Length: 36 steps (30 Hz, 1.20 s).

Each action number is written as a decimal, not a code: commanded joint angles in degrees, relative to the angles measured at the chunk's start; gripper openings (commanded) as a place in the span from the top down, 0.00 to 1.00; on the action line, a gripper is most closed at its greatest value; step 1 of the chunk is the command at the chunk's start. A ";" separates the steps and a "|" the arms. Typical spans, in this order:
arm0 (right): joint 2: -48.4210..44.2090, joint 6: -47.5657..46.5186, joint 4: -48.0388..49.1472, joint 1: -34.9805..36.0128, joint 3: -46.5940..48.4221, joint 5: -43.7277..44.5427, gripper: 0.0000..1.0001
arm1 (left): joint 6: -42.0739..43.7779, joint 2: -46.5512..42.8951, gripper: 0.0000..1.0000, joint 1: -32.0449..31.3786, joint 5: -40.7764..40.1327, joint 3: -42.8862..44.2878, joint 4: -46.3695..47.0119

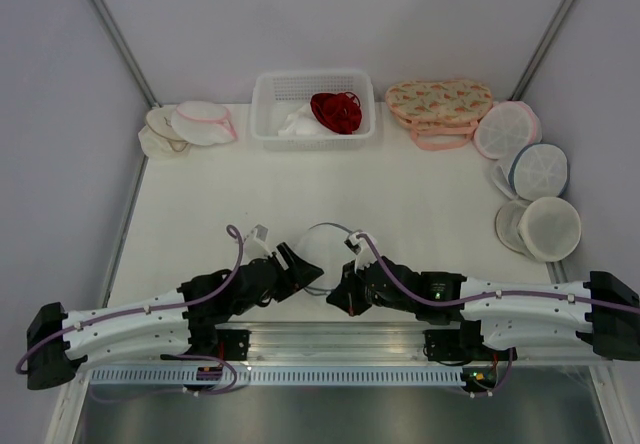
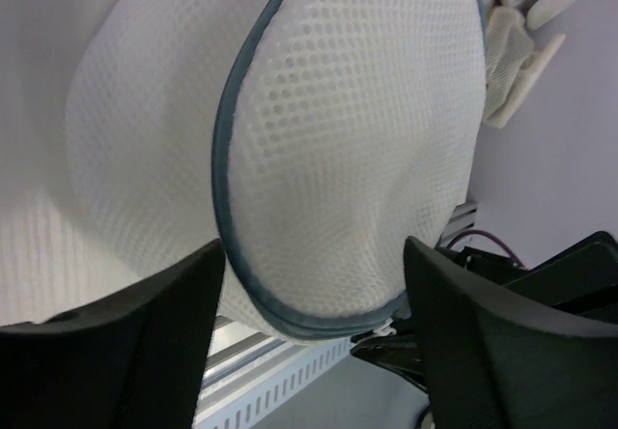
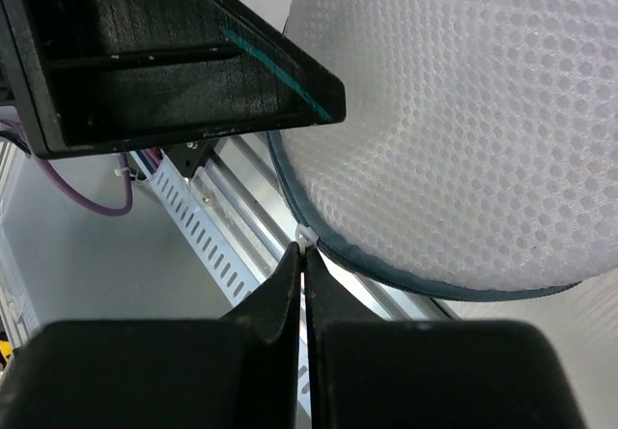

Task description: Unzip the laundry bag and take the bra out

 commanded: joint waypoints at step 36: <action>15.67 -7.18 -22.91 -11.13 16.85 33.21 1.00 | 24.62 6.44 0.98 6.91 -12.68 4.98 18.99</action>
